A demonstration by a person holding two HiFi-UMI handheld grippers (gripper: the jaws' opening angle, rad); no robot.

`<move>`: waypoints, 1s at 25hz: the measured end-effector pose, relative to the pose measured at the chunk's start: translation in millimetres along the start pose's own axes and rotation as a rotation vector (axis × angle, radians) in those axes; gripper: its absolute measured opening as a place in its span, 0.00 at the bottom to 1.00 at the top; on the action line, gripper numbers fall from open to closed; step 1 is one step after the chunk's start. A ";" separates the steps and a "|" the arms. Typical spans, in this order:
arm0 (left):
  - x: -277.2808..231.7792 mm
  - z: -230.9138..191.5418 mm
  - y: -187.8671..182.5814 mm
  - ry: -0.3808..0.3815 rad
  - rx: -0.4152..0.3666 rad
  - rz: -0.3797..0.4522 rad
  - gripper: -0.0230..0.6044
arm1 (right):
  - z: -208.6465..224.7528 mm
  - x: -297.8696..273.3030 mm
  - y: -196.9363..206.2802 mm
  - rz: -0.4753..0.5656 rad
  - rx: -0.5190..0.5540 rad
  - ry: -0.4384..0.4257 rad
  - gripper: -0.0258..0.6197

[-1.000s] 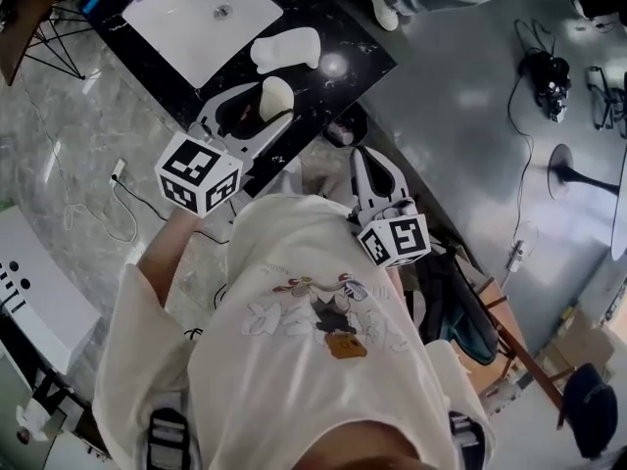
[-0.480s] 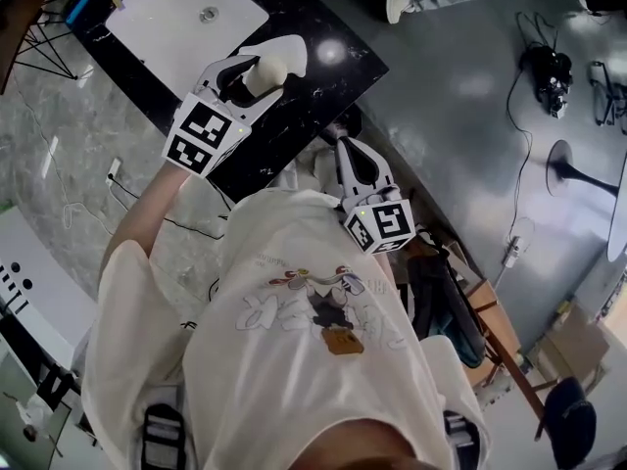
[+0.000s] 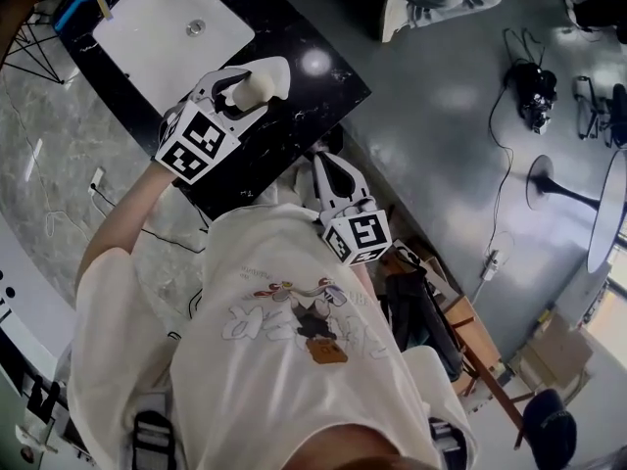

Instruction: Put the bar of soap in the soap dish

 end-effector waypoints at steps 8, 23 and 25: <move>-13.9 -18.5 16.7 0.010 -0.033 -0.057 0.44 | -1.3 -1.6 2.7 -0.041 -0.004 0.013 0.05; -41.5 -36.3 45.4 0.059 -0.162 -0.116 0.44 | 2.6 9.3 6.2 -0.038 0.002 0.070 0.05; -44.8 -37.3 46.9 0.070 -0.180 -0.129 0.44 | 2.6 9.8 6.0 -0.035 0.001 0.073 0.05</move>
Point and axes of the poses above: the fingertips, and each gripper's own axes: x backward along the fingers, z to its right, y out of its underside, the point moved 7 cm from there along x, backward along the fingers, and after that the axes turned 7 degrees about y, right-handed, at the moved point
